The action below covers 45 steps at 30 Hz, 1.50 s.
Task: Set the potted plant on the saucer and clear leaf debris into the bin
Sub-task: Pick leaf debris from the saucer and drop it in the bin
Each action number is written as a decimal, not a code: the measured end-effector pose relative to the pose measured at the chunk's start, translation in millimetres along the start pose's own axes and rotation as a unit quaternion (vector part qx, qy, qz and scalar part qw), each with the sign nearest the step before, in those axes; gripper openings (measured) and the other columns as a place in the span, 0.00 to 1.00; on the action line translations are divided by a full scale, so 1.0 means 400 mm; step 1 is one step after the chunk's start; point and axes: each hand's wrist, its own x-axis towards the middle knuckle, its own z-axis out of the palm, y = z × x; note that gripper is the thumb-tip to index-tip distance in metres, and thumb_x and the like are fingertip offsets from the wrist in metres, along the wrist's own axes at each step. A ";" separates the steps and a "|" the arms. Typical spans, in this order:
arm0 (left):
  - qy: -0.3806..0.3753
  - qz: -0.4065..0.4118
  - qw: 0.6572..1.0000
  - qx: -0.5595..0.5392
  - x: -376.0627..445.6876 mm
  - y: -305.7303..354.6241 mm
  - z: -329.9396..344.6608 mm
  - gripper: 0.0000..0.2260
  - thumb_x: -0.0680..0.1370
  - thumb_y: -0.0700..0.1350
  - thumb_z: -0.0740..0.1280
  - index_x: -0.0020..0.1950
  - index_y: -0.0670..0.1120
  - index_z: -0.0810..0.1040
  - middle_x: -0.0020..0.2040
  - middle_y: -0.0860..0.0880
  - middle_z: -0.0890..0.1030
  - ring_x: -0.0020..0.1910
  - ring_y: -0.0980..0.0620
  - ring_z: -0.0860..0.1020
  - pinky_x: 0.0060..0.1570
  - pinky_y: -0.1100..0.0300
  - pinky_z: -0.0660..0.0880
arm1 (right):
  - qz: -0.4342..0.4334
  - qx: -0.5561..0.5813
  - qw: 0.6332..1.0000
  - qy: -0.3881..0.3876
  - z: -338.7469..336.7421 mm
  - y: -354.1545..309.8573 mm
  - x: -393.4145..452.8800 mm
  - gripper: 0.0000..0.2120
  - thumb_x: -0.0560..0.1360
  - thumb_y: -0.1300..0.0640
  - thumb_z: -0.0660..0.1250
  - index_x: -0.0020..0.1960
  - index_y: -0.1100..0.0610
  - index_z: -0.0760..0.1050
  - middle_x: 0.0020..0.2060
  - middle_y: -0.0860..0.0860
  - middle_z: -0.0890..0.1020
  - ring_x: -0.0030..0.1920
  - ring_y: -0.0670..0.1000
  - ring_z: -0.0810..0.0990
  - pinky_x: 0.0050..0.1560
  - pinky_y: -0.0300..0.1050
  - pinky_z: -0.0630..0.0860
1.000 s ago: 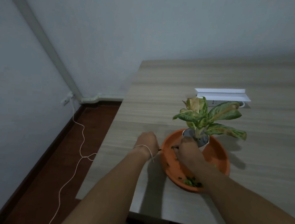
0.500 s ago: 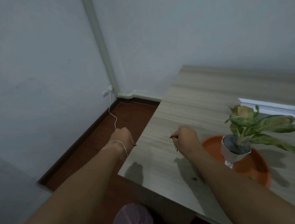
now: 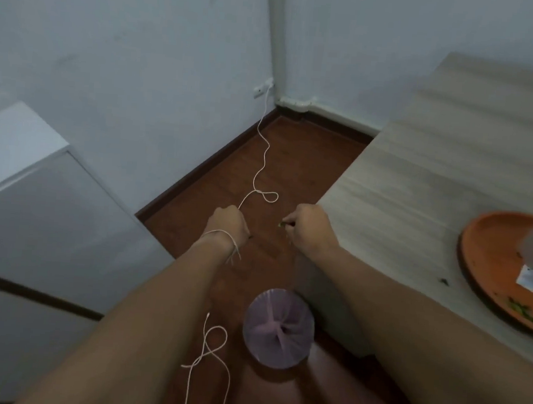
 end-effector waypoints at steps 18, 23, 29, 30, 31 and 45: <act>-0.039 -0.073 0.990 -0.111 0.024 -0.266 0.504 0.08 0.71 0.46 0.71 0.43 0.45 0.88 0.45 0.41 0.87 0.50 0.39 0.84 0.51 0.53 0.81 | 0.068 0.019 0.988 -0.134 0.567 0.231 -0.104 0.07 0.66 0.62 0.65 0.34 0.63 0.80 0.29 0.58 0.82 0.32 0.58 0.80 0.34 0.51 0.75; -0.054 -0.081 0.988 -0.117 0.032 -0.300 0.566 0.09 0.71 0.45 0.69 0.44 0.44 0.87 0.45 0.40 0.87 0.49 0.38 0.83 0.49 0.51 0.81 | 0.081 0.049 0.988 -0.121 0.628 0.266 -0.109 0.12 0.71 0.62 0.65 0.40 0.48 0.82 0.29 0.48 0.81 0.27 0.45 0.70 0.34 0.41 0.66; -0.065 -0.055 0.992 -0.095 0.026 -0.304 0.598 0.11 0.71 0.40 0.65 0.45 0.42 0.86 0.46 0.38 0.86 0.50 0.36 0.83 0.49 0.51 0.80 | 0.103 0.021 0.984 -0.141 0.666 0.281 -0.118 0.08 0.70 0.56 0.62 0.33 0.52 0.73 0.27 0.47 0.78 0.29 0.48 0.76 0.33 0.49 0.77; -0.071 -0.050 0.992 -0.096 0.025 -0.304 0.604 0.11 0.71 0.40 0.64 0.44 0.42 0.86 0.45 0.38 0.86 0.49 0.36 0.83 0.47 0.51 0.80 | 0.110 0.021 0.984 -0.142 0.666 0.277 -0.119 0.09 0.70 0.56 0.62 0.31 0.52 0.73 0.28 0.48 0.79 0.30 0.48 0.78 0.33 0.49 0.77; -0.076 -0.042 0.992 -0.095 0.023 -0.302 0.609 0.11 0.71 0.41 0.64 0.44 0.41 0.85 0.44 0.37 0.85 0.48 0.35 0.83 0.47 0.50 0.80 | 0.112 0.021 0.983 -0.143 0.670 0.278 -0.121 0.10 0.71 0.56 0.63 0.31 0.51 0.73 0.29 0.48 0.81 0.32 0.49 0.79 0.35 0.49 0.78; -0.119 0.043 0.992 -0.021 -0.026 -0.282 0.622 0.14 0.81 0.45 0.57 0.57 0.39 0.79 0.58 0.36 0.81 0.58 0.35 0.78 0.54 0.51 0.73 | 0.123 0.042 0.977 -0.169 0.680 0.313 -0.163 0.12 0.77 0.50 0.60 0.35 0.50 0.72 0.35 0.49 0.81 0.38 0.50 0.78 0.39 0.44 0.70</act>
